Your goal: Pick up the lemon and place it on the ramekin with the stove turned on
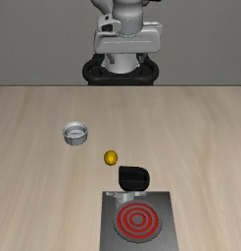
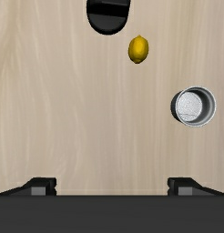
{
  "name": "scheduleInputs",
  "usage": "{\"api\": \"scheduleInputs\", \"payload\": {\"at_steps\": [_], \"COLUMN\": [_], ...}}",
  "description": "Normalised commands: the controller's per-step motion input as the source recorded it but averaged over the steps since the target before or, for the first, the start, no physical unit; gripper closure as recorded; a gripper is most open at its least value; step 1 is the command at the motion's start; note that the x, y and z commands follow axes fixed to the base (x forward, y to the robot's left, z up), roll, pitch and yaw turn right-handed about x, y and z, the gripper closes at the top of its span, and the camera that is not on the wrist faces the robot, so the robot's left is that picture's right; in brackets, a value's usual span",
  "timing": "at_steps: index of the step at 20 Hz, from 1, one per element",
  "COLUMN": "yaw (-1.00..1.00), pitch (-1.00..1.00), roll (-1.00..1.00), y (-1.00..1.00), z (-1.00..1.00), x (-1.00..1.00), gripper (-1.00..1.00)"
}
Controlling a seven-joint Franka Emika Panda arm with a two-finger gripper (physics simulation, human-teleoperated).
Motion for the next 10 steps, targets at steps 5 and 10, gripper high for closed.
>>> {"api": "scheduleInputs", "payload": {"at_steps": [5, 10], "yaw": [-0.40, -0.45], "pitch": [0.00, 0.00], "roll": [0.00, 0.00], "y": [0.00, 0.00], "z": [0.00, 0.00], "x": [0.00, 0.00], "gripper": [-1.00, -1.00]}}
